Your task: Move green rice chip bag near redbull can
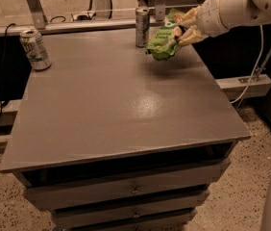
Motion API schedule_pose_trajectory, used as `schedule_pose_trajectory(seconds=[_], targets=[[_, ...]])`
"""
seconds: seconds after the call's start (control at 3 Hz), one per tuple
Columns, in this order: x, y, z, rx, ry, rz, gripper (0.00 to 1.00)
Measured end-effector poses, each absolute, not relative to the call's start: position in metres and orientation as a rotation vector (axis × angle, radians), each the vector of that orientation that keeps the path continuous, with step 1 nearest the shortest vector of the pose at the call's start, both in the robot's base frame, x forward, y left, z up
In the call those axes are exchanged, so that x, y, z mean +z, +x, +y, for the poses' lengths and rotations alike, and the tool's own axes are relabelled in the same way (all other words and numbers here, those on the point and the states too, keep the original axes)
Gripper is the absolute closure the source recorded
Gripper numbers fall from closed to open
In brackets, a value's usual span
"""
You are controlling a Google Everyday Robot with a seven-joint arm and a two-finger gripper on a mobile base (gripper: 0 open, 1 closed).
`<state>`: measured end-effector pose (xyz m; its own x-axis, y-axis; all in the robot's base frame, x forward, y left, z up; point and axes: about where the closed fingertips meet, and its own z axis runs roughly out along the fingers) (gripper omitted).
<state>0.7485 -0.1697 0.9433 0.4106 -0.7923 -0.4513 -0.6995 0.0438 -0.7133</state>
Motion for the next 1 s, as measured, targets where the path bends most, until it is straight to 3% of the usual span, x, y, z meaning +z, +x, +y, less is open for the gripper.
schedule_pose_trajectory(seconds=[0.67,1.0], targets=[[0.918,0.780,-0.165,-0.122,-1.616,1.351,1.00],[0.909,0.790,-0.161,-0.117,-1.576,1.374,0.83]])
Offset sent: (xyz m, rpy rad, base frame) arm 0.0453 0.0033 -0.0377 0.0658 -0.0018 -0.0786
